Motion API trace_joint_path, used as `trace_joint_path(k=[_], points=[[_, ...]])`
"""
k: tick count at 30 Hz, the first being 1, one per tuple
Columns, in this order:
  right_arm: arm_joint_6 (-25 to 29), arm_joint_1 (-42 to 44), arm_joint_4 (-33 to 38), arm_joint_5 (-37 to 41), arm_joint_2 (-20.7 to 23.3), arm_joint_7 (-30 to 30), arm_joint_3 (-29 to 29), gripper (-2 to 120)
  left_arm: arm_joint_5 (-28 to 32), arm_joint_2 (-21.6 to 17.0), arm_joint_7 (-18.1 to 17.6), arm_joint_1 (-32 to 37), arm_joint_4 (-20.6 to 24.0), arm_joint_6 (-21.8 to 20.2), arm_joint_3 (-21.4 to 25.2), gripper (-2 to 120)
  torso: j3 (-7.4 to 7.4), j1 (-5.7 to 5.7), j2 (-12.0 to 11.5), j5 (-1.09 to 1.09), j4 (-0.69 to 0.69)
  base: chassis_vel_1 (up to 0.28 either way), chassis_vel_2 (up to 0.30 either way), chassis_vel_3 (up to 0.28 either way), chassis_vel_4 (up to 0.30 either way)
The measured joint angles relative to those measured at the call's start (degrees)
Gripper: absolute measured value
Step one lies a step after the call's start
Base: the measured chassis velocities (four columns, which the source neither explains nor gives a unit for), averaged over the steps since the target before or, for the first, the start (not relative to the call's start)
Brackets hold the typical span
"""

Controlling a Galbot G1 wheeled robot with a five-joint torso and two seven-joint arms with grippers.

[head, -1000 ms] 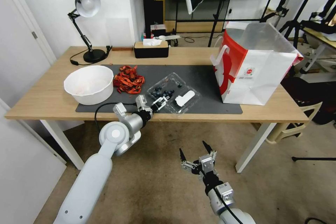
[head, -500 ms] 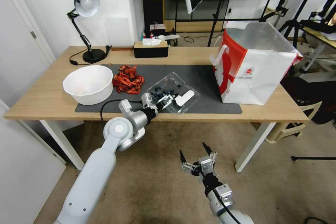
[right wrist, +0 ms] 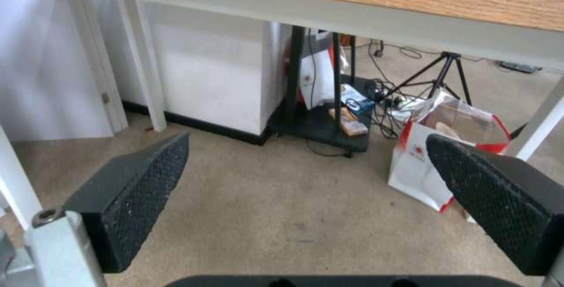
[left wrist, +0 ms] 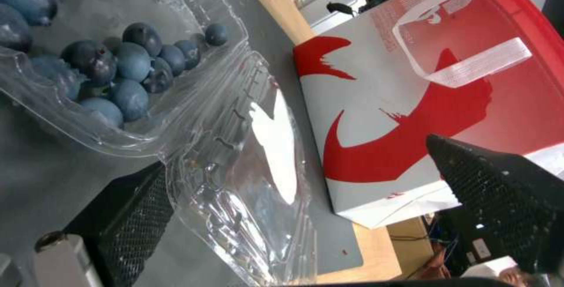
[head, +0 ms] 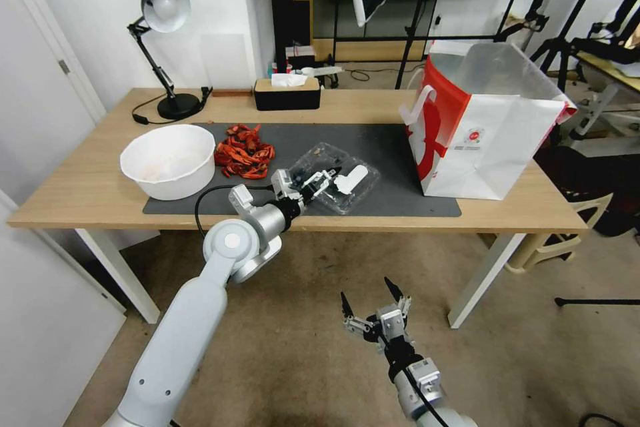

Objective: Close the takeout container lid, then place the container into the takeout bag.

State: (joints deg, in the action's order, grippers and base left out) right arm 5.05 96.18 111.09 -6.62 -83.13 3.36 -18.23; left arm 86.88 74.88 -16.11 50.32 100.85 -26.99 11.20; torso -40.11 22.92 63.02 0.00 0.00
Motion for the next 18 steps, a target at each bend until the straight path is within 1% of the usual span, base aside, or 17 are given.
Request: trace_joint_path(k=[3, 6, 7, 8, 11, 18], points=[[0.0, 0.0, 0.0, 0.0, 0.0, 0.0, 0.0, 100, 0.0, 0.0, 0.0, 0.0, 0.0, 0.0, 0.0, 100, 0.00, 0.00, 0.0, 0.00, 0.00, 0.000, 0.000, 0.000, 0.000], [0.2, 0.1, -0.1, 0.0, 0.0, 0.0, 0.0, 100, -0.9, 0.9, -0.3, -0.3, -0.3, 0.6, -0.8, 100, 0.00, 0.00, 0.0, 0.01, 0.04, 0.000, 0.000, 0.000, 0.000], [0.3, 0.2, -0.1, 0.0, 0.0, 0.0, 0.0, 100, -1.3, 1.6, -0.4, -0.5, -0.5, 0.7, -1.6, 100, 0.00, 0.00, 0.0, -0.01, -0.02, 0.000, 0.000, 0.000, 0.000], [0.3, 0.3, -0.2, 0.0, 0.0, 0.0, 0.0, 100, -1.7, 2.1, -0.5, -0.7, -0.8, 0.8, -2.1, 100, 0.00, 0.00, 0.0, -0.02, -0.03, 0.000, 0.000, 0.000, 0.000], [0.4, 0.3, -0.3, 0.0, 0.0, -0.1, -0.1, 100, -2.2, 2.6, -0.6, -1.0, -1.1, 1.0, -2.8, 100, 0.00, 0.00, 0.0, 0.02, -0.01, 0.000, 0.000, 0.000, 0.000], [0.5, 0.4, -0.5, 0.0, 0.0, -0.1, -0.1, 100, -3.2, 4.5, -1.1, -2.4, -2.8, 1.7, -4.5, 100, 0.00, 0.00, 0.0, 0.01, 0.00, 0.000, 0.000, 0.000, 0.000]])
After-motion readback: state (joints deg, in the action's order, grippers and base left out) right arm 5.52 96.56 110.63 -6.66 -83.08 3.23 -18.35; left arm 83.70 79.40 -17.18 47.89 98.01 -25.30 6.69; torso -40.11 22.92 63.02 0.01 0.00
